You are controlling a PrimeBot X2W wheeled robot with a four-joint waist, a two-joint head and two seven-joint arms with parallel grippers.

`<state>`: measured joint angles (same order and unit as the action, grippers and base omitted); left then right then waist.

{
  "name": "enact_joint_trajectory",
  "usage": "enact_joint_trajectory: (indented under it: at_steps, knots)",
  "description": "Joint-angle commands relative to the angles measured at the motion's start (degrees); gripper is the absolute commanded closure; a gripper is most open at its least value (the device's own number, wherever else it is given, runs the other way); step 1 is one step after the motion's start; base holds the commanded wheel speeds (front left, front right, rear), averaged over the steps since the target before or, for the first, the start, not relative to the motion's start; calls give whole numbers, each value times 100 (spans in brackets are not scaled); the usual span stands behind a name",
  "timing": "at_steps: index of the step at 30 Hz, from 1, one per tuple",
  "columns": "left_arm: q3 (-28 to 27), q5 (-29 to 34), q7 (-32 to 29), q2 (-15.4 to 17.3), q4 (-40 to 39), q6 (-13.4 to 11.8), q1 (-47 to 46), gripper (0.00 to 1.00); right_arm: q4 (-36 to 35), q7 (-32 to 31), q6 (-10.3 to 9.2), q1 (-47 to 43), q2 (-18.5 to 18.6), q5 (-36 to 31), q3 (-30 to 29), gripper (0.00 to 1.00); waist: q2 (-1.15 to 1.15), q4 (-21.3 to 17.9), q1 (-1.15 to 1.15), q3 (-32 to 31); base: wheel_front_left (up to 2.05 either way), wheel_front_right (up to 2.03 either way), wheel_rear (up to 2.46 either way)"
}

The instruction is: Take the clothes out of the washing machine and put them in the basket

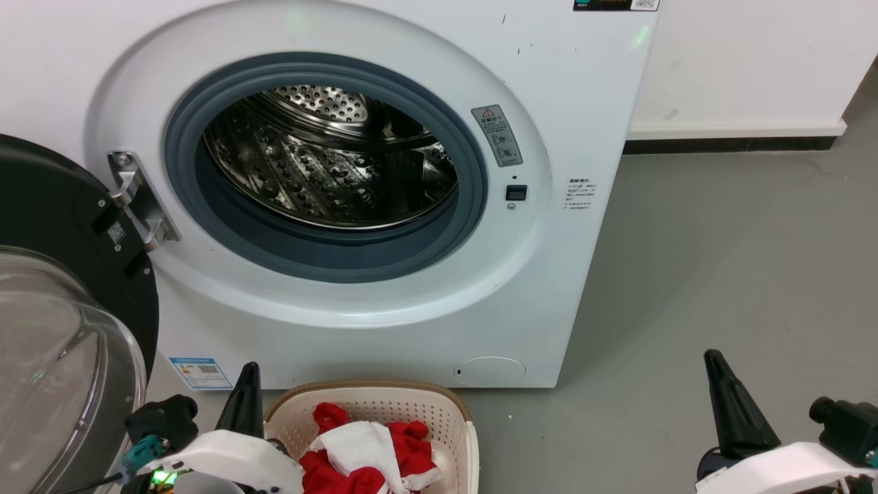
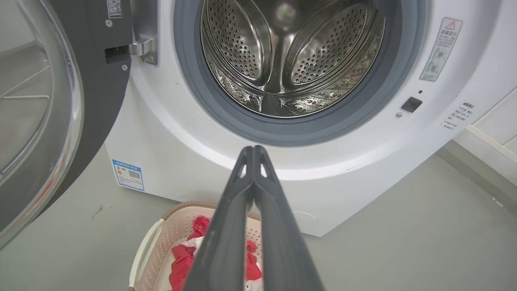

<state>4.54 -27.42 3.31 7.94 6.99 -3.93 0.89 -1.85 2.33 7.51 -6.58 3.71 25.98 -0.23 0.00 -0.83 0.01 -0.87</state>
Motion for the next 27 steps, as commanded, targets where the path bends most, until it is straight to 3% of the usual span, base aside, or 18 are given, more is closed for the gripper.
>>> enact_joint_trajectory:
  at_steps: [1, 27]
  knots:
    - [-64, -195, -21, -1, -51, 40, -184, 100, -28, -25, -1, 184, 53, 223, 3, 100, 0, 1, 0, 1, 0, 0, 0]
    - [-433, -2368, -356, -176, 197, 425, -389, 100, 516, -191, -1, 570, 129, 2572, -57, 100, 0, 21, 0, 27, 0, 0, 0]
